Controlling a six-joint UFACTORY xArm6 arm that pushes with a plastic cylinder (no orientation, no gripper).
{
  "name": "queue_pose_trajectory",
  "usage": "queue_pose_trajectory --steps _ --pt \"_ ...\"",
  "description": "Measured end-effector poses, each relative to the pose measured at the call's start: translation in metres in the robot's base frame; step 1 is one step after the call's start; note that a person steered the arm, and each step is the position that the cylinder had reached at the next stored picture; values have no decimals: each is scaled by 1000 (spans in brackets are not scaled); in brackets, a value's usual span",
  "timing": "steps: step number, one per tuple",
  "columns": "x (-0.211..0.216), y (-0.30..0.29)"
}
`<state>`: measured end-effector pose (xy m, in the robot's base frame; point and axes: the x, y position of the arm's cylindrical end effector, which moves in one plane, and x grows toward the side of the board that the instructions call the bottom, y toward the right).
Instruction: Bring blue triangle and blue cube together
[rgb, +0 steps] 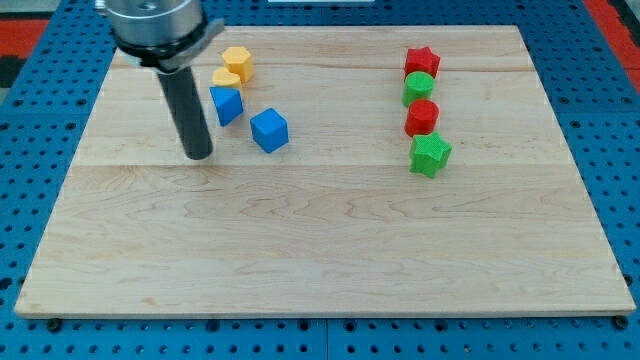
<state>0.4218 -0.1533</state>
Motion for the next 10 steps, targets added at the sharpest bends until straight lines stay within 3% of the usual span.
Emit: queue_pose_trajectory --steps 3,5,8,10 --pt "-66 -16" --pt "-65 53" --pt "-81 51" --pt "-88 91"
